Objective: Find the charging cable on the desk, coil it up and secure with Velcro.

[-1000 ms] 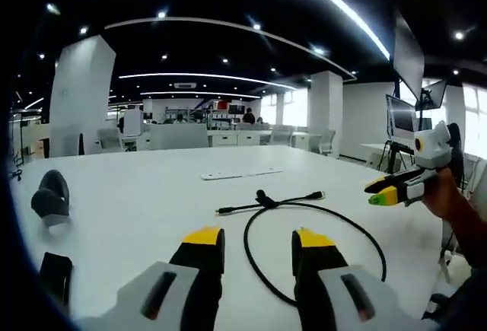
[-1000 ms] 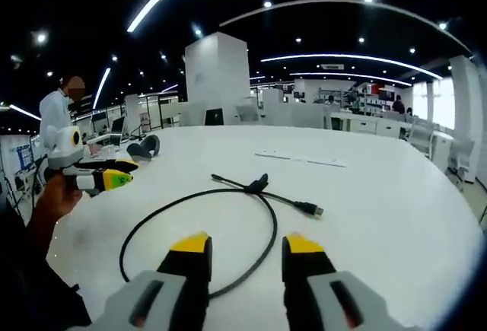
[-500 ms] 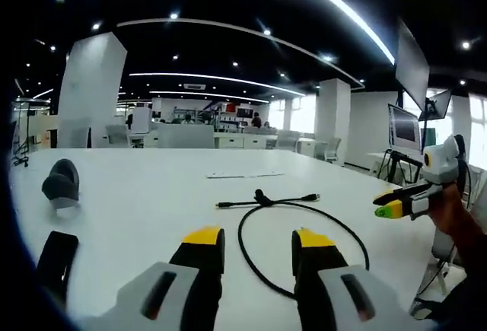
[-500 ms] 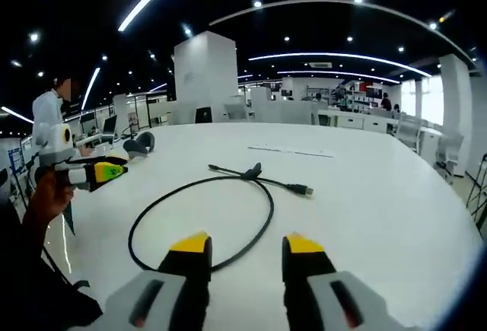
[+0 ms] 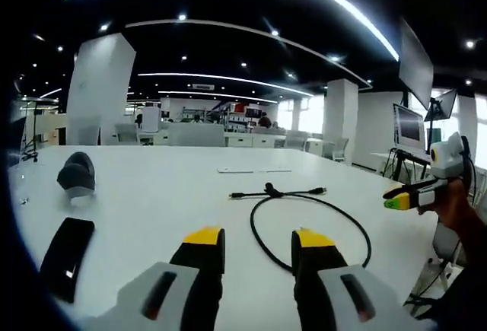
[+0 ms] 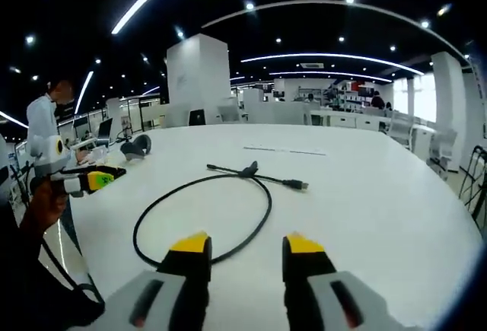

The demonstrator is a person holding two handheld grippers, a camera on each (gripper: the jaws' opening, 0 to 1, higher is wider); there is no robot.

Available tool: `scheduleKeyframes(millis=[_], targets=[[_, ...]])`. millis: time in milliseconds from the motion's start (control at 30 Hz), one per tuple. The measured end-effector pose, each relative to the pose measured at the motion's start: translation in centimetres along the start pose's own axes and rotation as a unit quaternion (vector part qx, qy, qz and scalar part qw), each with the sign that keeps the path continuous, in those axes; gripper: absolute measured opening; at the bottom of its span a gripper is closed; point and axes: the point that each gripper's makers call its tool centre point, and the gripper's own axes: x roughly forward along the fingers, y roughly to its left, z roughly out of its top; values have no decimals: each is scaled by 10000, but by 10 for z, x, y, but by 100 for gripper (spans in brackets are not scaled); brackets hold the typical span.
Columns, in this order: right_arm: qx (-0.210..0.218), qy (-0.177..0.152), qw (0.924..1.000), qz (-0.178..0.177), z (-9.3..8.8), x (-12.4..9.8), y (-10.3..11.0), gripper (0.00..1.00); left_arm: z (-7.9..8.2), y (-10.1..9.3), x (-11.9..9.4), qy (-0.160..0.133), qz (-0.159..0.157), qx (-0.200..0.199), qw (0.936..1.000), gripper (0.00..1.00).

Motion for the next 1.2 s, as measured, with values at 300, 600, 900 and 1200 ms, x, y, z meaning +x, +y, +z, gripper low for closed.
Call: scheduleKeyframes(millis=[300,600,900,1200], targets=[[-3,-15,10000,-6,1,-7,1,38,8,-3,-8,-67,-31,7,10000,35],[-6,25,10000,3,-1,-8,0,38,6,-2,-9,0,-18,-20,10000,35],[-25,36,10000,25,-1,-7,0,38,1,-3,-8,63,-2,-50,10000,35],[-11,56,10000,11,-3,-7,-2,38,3,-2,-7,11,-3,-10,10000,35]])
